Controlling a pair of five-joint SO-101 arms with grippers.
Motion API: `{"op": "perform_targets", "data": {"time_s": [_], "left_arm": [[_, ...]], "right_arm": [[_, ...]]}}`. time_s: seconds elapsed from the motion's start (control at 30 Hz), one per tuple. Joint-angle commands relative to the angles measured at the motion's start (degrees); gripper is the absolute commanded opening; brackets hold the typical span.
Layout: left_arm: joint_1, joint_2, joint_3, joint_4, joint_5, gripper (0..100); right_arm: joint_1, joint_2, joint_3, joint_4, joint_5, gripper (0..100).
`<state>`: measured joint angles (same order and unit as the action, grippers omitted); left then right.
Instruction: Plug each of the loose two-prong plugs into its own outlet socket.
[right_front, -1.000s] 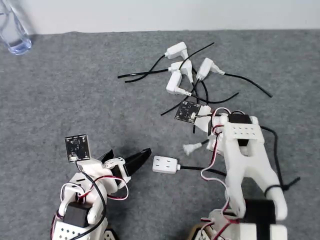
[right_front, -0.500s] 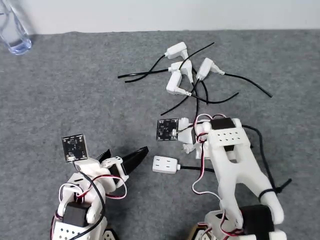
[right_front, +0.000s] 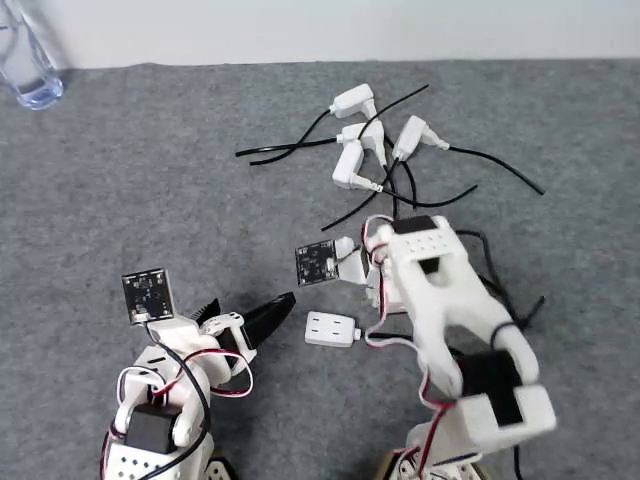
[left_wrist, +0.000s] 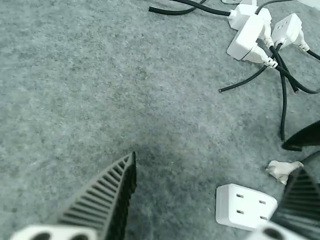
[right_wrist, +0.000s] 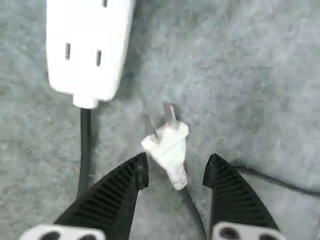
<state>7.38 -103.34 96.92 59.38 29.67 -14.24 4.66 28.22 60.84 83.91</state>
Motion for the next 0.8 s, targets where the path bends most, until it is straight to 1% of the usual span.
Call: {"op": "perform_targets", "data": {"time_s": [0.0, 0.1, 0.27, 0.4, 0.77], "left_arm": [[-0.2, -0.3, -0.4, -0.1, -0.1, 43], [-0.2, -0.3, -0.4, -0.1, -0.1, 43], [-0.2, -0.3, -0.4, -0.1, -0.1, 43], [-0.4, -0.3, -0.4, -0.1, -0.1, 43], [-0.4, -0.3, -0.4, -0.2, -0.1, 43]], "right_arm": [[-0.5, 3.4, -9.1, 3.7, 0.6, 18.3], [-0.5, 5.7, -15.3, 9.9, 0.8, 18.3], [-1.0, 9.4, -20.6, 15.1, 1.3, 18.3], [-1.5, 10.7, -21.6, 19.9, 5.3, 18.3], [-1.6, 11.4, -22.1, 18.2, 7.1, 18.3]]}}
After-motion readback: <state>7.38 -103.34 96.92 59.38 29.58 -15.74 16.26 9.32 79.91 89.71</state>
